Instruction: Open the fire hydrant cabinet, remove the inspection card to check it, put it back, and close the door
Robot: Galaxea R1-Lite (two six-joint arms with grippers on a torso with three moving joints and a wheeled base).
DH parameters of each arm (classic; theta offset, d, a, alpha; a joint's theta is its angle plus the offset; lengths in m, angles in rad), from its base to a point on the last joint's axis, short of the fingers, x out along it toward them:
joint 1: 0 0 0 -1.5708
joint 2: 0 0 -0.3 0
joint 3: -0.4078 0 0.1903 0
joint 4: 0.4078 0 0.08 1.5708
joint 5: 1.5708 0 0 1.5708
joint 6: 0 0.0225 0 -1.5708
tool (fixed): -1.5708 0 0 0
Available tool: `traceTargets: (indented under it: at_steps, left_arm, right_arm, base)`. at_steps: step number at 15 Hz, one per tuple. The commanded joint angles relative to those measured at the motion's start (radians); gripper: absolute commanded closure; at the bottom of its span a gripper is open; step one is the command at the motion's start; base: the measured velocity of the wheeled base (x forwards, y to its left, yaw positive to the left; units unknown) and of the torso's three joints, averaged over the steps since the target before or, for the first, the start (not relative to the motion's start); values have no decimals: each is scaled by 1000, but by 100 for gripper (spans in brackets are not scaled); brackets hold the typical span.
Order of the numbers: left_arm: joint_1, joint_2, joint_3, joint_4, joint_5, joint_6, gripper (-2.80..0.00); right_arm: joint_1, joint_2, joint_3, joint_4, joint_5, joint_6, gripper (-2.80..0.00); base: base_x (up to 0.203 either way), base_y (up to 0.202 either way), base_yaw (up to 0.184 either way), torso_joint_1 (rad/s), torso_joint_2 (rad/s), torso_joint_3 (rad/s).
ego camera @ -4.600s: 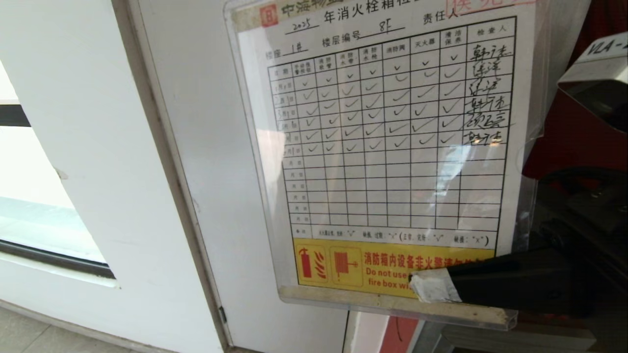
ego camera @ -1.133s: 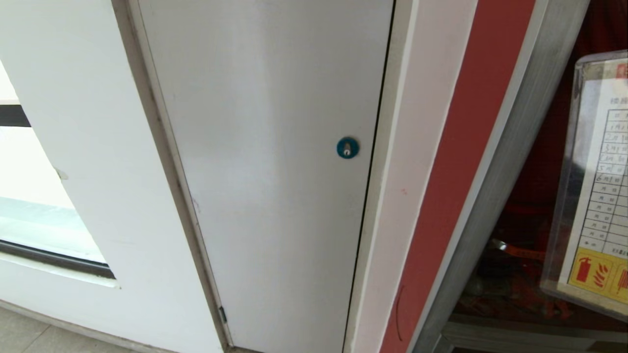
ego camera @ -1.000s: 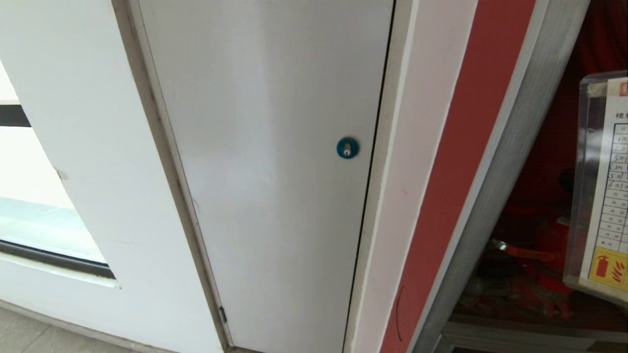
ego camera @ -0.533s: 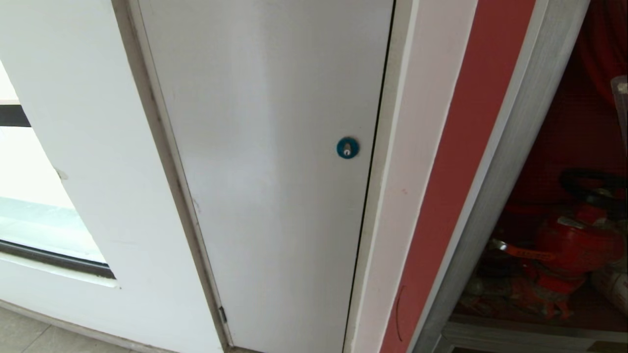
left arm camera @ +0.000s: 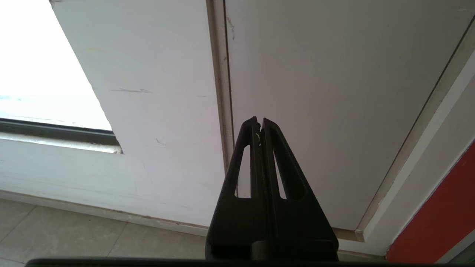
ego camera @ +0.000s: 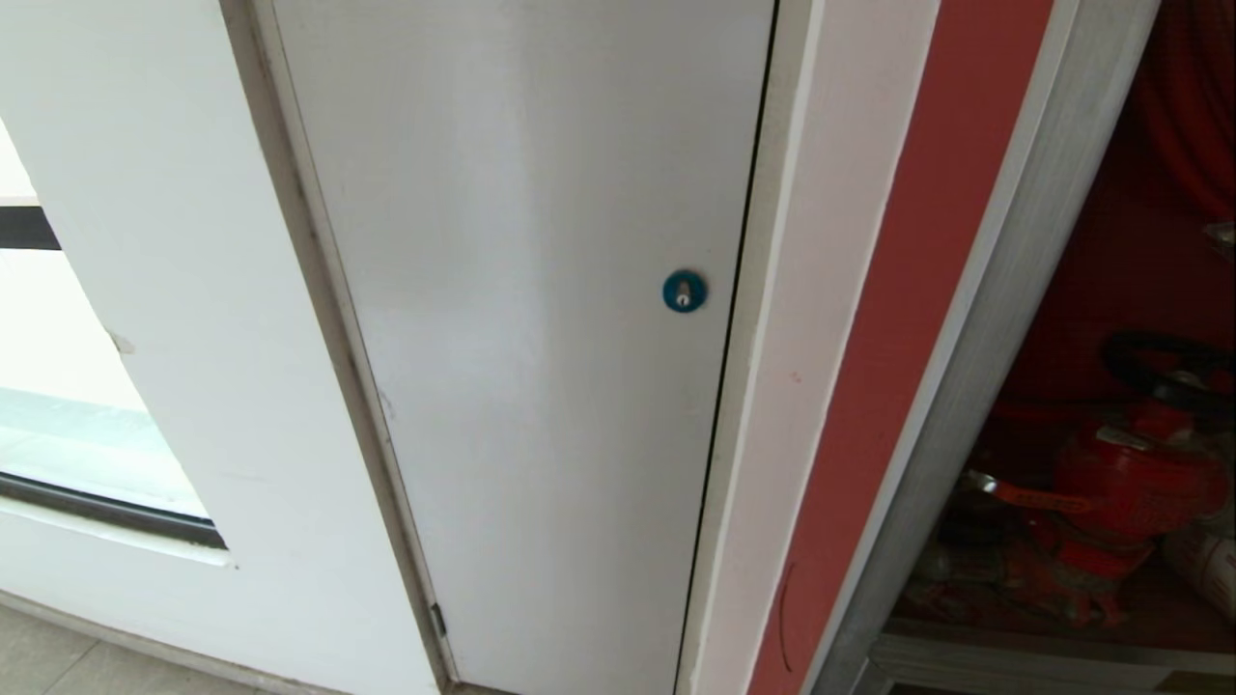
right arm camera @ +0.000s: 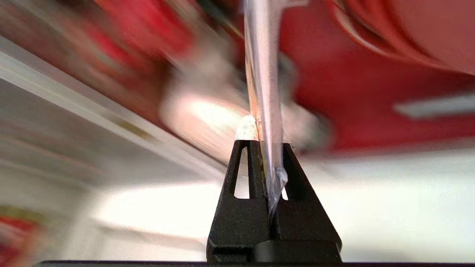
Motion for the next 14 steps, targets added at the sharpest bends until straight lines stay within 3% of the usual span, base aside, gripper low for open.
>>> traceTargets:
  at_steps: [1,4,7,9,11,12,14]
  left_arm:
    - [0,1,6,0,0,0,0]
    - [0,1,6,0,0,0,0]
    - [0,1,6,0,0,0,0]
    - [0,1,6,0,0,0,0]
    - [0,1,6,0,0,0,0]
    - [0,1,6,0,0,0,0]
    - [0,1,6,0,0,0,0]
  right_arm:
    - [-113,57,-39,1,-14,-156,0]
    - [-252,123,-64,-18,-14,-293,0]
    - [-332,218,-76,-146,15,-468,0]
    - [-444,255,-74,-242,138,-614,0]
    - [-584,302,-73,-345,354,-728,0]
    - [-643,335,-72,-384,456,-774,0]
    - [-703,391,-65,-413,552,-804,0]
  base:
    - [0,0,0,0,0,0]
    - [0,0,0,0,0,0]
    - [0,0,0,0,0,0]
    - [0,0,0,0,0,0]
    - [0,0,0,0,0,0]
    - [0,0,0,0,0,0]
    - [0,0,0,0,0,0]
